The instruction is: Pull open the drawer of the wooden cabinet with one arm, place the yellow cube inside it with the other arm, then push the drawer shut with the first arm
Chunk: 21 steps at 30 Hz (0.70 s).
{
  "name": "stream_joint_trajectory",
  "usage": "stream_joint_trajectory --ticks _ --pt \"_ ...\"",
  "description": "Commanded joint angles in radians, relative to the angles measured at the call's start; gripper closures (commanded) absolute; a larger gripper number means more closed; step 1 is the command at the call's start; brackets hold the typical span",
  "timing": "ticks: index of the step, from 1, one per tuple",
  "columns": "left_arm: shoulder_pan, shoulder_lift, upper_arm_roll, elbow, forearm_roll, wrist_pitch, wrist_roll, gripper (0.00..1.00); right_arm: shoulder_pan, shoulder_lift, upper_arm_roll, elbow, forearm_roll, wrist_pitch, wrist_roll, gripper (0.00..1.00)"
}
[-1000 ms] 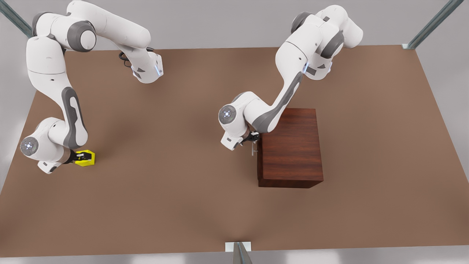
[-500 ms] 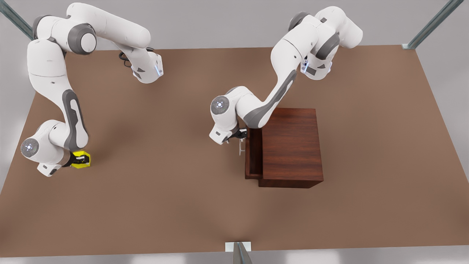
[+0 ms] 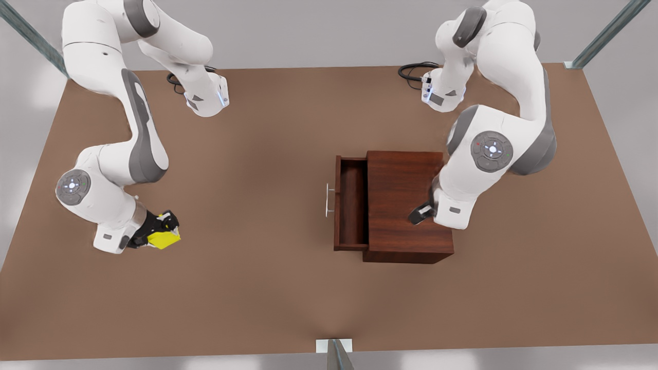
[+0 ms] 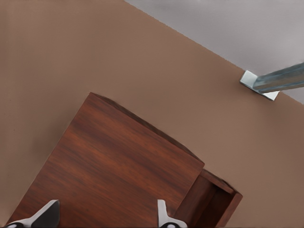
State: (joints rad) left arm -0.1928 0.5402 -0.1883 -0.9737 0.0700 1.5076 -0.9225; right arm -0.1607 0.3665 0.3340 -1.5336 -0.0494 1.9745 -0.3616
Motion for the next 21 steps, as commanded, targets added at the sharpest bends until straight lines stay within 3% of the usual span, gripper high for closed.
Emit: stream_joint_trajectory --ticks 1,5,6,7,8,9,10,11,12,21 --pt "0.111 -0.023 0.000 0.001 -0.015 -0.179 0.231 0.00 0.092 0.017 0.003 0.066 -0.038 -0.141 0.628 0.31" --pt "0.256 -0.069 0.009 -0.013 -0.033 -0.181 0.571 0.00 0.325 0.133 0.003 0.288 -0.058 -0.278 1.055 0.31" --pt "0.262 -0.136 0.012 -0.113 -0.033 -0.149 0.626 0.00 0.368 0.158 0.003 0.322 -0.058 -0.278 1.121 0.31" --pt "0.185 -0.295 0.117 -0.361 -0.061 0.016 0.642 0.00 0.415 0.178 0.003 0.343 -0.058 -0.278 1.213 0.31" --pt "0.104 -0.304 0.231 -0.372 -0.101 0.017 0.637 0.01 0.455 0.192 0.003 0.371 -0.058 -0.276 1.259 0.31" --pt "0.092 -0.296 0.240 -0.373 -0.104 0.025 0.613 0.02 0.487 0.210 0.003 0.398 -0.058 -0.275 1.310 0.30" --pt "0.090 -0.281 0.239 -0.372 -0.108 0.026 0.571 0.14 0.541 0.239 -0.006 0.431 -0.060 -0.269 1.372 0.30" --pt "0.092 -0.278 0.237 -0.358 -0.108 0.019 0.481 0.67 0.578 0.265 -0.012 0.463 -0.061 -0.257 1.420 0.30" --pt "0.088 -0.278 0.234 -0.355 -0.108 0.017 0.409 0.79 0.599 0.292 -0.012 0.509 -0.061 -0.255 1.455 0.30" --pt "0.056 -0.209 0.233 -0.353 -0.208 0.034 -0.367 0.79 0.745 0.420 -0.032 0.590 -0.063 -0.097 1.592 0.30"
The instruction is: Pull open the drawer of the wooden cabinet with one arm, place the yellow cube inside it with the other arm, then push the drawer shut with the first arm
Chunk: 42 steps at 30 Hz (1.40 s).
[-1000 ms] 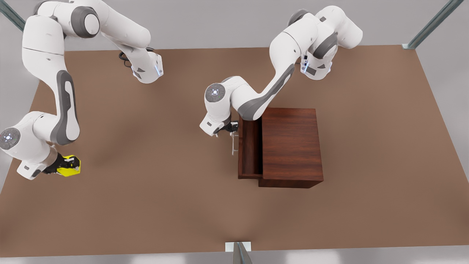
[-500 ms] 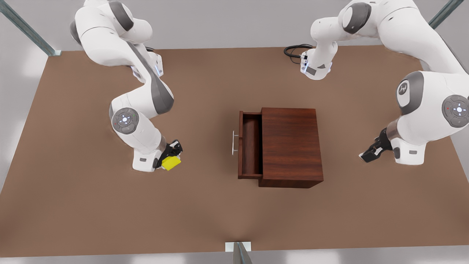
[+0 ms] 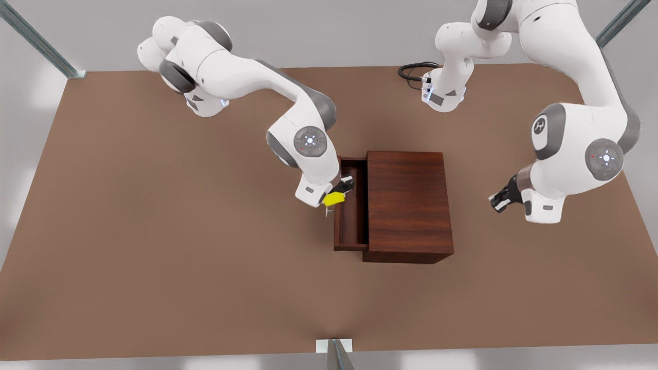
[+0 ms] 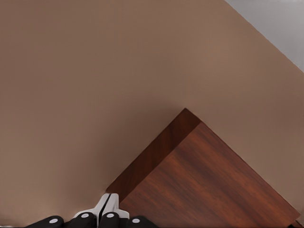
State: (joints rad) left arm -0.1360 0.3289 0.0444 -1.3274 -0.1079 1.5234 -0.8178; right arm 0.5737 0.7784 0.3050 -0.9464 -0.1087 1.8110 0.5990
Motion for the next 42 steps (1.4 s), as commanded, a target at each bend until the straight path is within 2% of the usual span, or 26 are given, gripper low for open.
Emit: stream_joint_trajectory --ticks 1,5,8,9,10,11,14,18,20,22,23,24,26,27,29,31,34,36,38,40,42 --pt "-0.002 0.004 0.000 0.001 -0.064 0.020 -0.501 0.79 0.021 0.022 -0.006 0.003 -0.002 0.091 0.653 0.30" --pt "-0.033 0.013 0.000 -0.001 -0.087 0.066 -0.632 0.79 0.087 0.108 -0.046 0.052 -0.003 0.163 0.677 0.30" --pt "-0.037 0.015 0.000 -0.001 -0.088 0.066 -0.633 0.79 0.094 0.111 -0.050 0.058 -0.002 0.172 0.677 0.29" --pt "-0.037 0.015 0.000 -0.001 -0.088 0.066 -0.633 0.79 0.094 0.116 -0.050 0.058 -0.002 0.177 0.677 0.20" --pt "-0.037 0.015 0.000 -0.001 -0.088 0.066 -0.635 0.79 0.094 0.116 -0.050 0.058 -0.002 0.177 0.677 0.07" --pt "-0.037 0.015 0.000 -0.003 -0.088 0.066 -0.635 0.79 0.095 0.114 -0.055 0.057 -0.002 0.165 0.676 0.00" --pt "-0.039 0.015 0.000 -0.001 -0.102 0.067 -0.652 0.79 0.084 0.098 -0.067 0.055 -0.003 0.128 0.665 0.00" --pt "-0.232 0.047 0.000 -0.001 -0.157 0.192 -1.015 0.79 -0.175 -0.149 -0.050 0.006 -0.065 -0.099 0.236 0.00" --pt "-0.396 0.093 0.000 0.007 -0.150 0.333 -1.299 0.79 -0.311 -0.295 -0.052 -0.009 -0.066 -0.272 -0.016 0.00" --pt "-0.530 0.157 0.002 0.040 -0.141 0.511 -1.504 0.79 -0.532 -0.456 -0.041 -0.092 -0.042 -0.338 -0.413 0.00" --pt "-0.582 0.193 0.002 0.063 -0.107 0.561 -1.593 0.79 -0.583 -0.537 -0.055 -0.160 -0.037 -0.395 -0.496 0.00" --pt "-0.648 0.240 0.002 0.074 -0.055 0.641 -1.701 0.79 -0.594 -0.576 -0.151 -0.202 0.019 -0.403 -0.619 0.00" --pt "-0.700 0.292 0.002 0.079 -0.029 0.750 -1.799 0.79 -0.591 -0.620 -0.234 -0.334 0.052 -0.326 -0.682 0.00" --pt "-0.721 0.320 0.002 0.083 -0.006 0.771 -1.836 0.79 -0.591 -0.645 -0.245 -0.480 0.052 -0.234 -0.706 0.00" --pt "-0.723 0.364 0.002 0.083 0.023 0.771 -1.845 0.79 -0.589 -0.596 -0.302 -0.442 0.103 -0.226 -0.840 0.00" --pt "-0.722 0.395 0.002 0.077 0.047 0.770 -1.839 0.79 -0.555 -0.511 -0.299 -0.305 0.089 -0.302 -0.838 0.00" --pt "-0.711 0.398 0.003 0.060 0.056 0.709 -1.747 0.79 -0.545 -0.441 -0.294 -0.209 0.086 -0.326 -0.837 0.00" --pt "-0.711 0.404 0.003 0.060 0.056 0.649 -1.667 0.79 -0.522 -0.478 -0.307 -0.316 0.092 -0.239 -0.837 0.00" --pt "-0.711 0.404 0.003 0.060 0.056 0.584 -1.586 0.79 -0.525 -0.482 -0.307 -0.321 0.092 -0.208 -0.844 0.00" --pt "-0.711 0.404 0.003 0.054 0.056 0.551 -1.531 0.79 -0.420 -0.478 -0.383 -0.324 0.087 -0.157 -0.834 0.00" --pt "-0.711 0.404 0.003 0.053 0.056 0.531 -1.485 0.79 -0.457 -0.473 -0.371 -0.322 0.087 -0.139 -0.823 0.00"
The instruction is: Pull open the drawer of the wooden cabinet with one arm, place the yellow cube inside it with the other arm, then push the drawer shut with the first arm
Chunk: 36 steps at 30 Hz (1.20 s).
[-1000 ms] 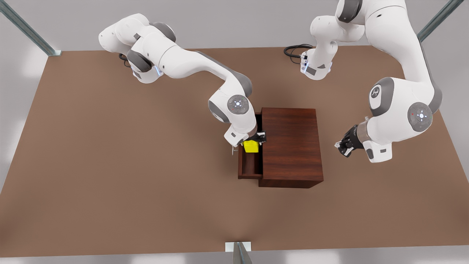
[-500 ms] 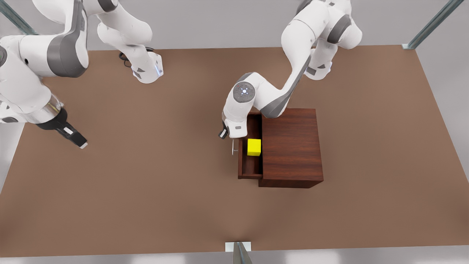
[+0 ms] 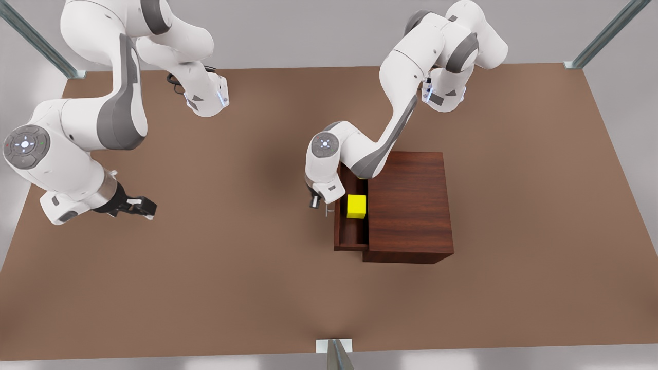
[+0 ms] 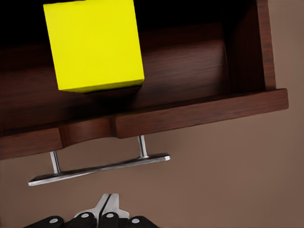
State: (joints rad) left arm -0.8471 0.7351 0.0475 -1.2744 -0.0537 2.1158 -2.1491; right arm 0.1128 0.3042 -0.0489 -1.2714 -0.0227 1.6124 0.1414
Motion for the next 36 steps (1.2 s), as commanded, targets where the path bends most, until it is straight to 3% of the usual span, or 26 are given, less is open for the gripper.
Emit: stream_joint_trajectory --ticks 1,3,5,12,36 --pt "0.000 0.000 0.000 0.000 0.003 -0.071 -0.129 0.79 -0.058 -0.026 0.052 -0.043 -0.006 0.061 -0.356 0.00" --pt "0.010 -0.002 0.002 0.000 0.003 -0.103 -0.087 0.79 -0.064 -0.142 0.058 -0.245 -0.006 0.138 -0.350 0.00" --pt "0.010 -0.002 0.003 0.000 0.005 -0.122 -0.052 0.79 -0.038 -0.142 0.075 -0.301 -0.006 0.175 -0.344 0.00" --pt "0.042 -0.005 0.005 0.000 0.020 -0.186 0.017 0.79 -0.041 -0.063 0.087 -0.232 0.004 0.190 -0.324 0.00" --pt "0.123 -0.014 0.006 0.000 0.052 -0.344 0.130 0.79 -0.076 -0.070 0.078 -0.207 0.035 0.139 -0.269 0.00"
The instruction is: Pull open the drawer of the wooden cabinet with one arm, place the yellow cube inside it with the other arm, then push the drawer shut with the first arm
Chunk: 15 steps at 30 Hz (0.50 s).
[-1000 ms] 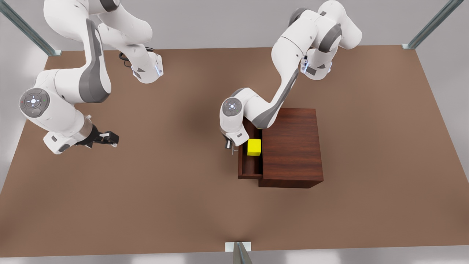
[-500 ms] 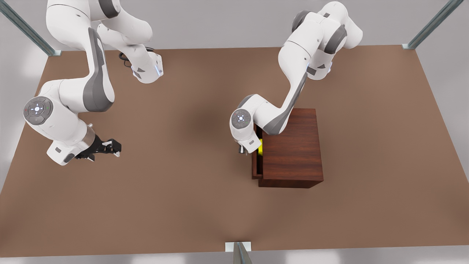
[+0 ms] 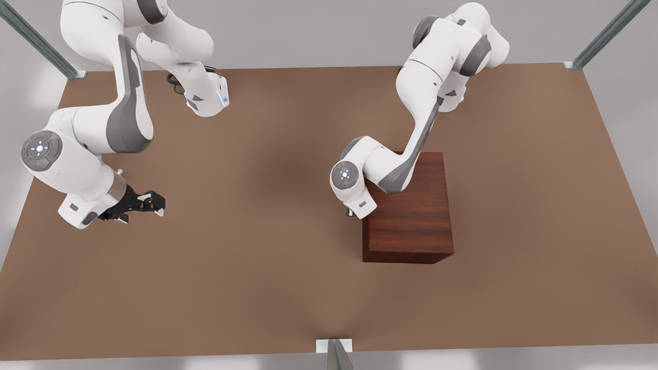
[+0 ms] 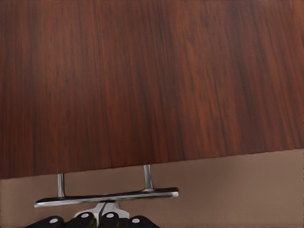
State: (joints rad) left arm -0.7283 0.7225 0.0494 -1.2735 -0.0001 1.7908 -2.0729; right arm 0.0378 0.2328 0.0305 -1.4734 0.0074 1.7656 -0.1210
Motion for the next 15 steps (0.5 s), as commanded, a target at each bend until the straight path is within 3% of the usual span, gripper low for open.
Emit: stream_joint_trajectory --ticks 1,4,5,6,7,11,15 --pt "0.004 -0.003 0.003 0.000 -0.001 -0.019 0.053 0.79 -0.004 0.008 -0.001 0.034 0.008 -0.021 -0.005 0.00" --pt "-0.010 -0.009 -0.019 0.066 -0.017 0.005 -0.021 0.79 0.001 0.010 -0.001 0.056 -0.001 -0.020 0.061 0.00" --pt "-0.002 -0.023 -0.020 0.105 -0.060 0.021 0.005 0.72 0.001 0.010 0.000 0.054 -0.001 -0.020 0.090 0.00" --pt "0.041 -0.063 -0.020 0.114 -0.089 0.024 0.115 0.44 -0.001 0.010 0.000 0.054 -0.001 -0.020 0.087 0.00" --pt "0.138 -0.126 -0.019 0.114 -0.126 -0.027 0.359 0.00 -0.004 0.010 -0.003 0.051 0.000 -0.020 0.084 0.00" --pt "0.497 -0.262 -0.010 0.114 -0.106 -0.315 1.632 0.00 -0.015 0.010 -0.001 0.051 0.002 -0.020 0.080 0.00" --pt "0.592 -0.463 -0.008 0.083 -0.032 -0.381 2.090 0.00 -0.015 0.010 -0.001 0.051 0.002 -0.020 0.078 0.00"
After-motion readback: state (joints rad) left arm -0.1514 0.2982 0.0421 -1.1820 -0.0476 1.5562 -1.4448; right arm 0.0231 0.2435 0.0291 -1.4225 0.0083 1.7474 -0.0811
